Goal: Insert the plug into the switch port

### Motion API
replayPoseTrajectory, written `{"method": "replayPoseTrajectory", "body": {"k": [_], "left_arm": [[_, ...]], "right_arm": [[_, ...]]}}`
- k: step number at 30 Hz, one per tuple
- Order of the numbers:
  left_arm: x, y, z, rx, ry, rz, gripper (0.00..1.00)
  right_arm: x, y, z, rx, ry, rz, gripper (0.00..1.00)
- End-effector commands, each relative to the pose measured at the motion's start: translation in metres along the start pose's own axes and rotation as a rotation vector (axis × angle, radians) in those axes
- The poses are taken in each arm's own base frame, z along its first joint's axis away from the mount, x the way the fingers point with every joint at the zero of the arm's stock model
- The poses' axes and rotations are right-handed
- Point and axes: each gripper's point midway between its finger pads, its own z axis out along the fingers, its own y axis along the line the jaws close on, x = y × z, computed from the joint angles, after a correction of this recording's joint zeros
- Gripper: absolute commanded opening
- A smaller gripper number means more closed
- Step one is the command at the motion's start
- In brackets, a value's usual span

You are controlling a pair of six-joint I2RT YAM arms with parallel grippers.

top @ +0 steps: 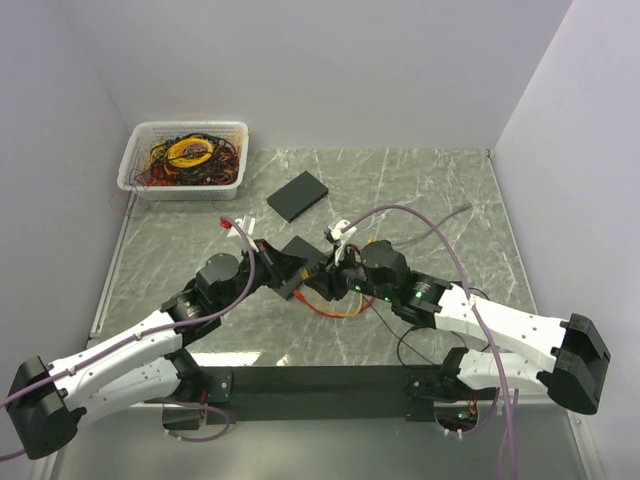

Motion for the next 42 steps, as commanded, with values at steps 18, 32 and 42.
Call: {"method": "replayPoseTrajectory", "body": {"k": [18,32,42], "left_arm": [[-0.014,-0.008,-0.006,0.019,-0.059,-0.002,0.00],[-0.008,0.048,-0.021,-0.213,-0.074,0.051,1.00],[-0.048,0.109,-0.014,-0.376,-0.100,0.111,0.99]], "right_arm": [[-0.032,0.006,0.014,0.018,-0.081,-0.002,0.20],[-0.006,-0.025,0.003,0.157,-0.007,0.002,0.00],[0.077,-0.091,0.016,0.332,0.338,0.129,0.00]]}}
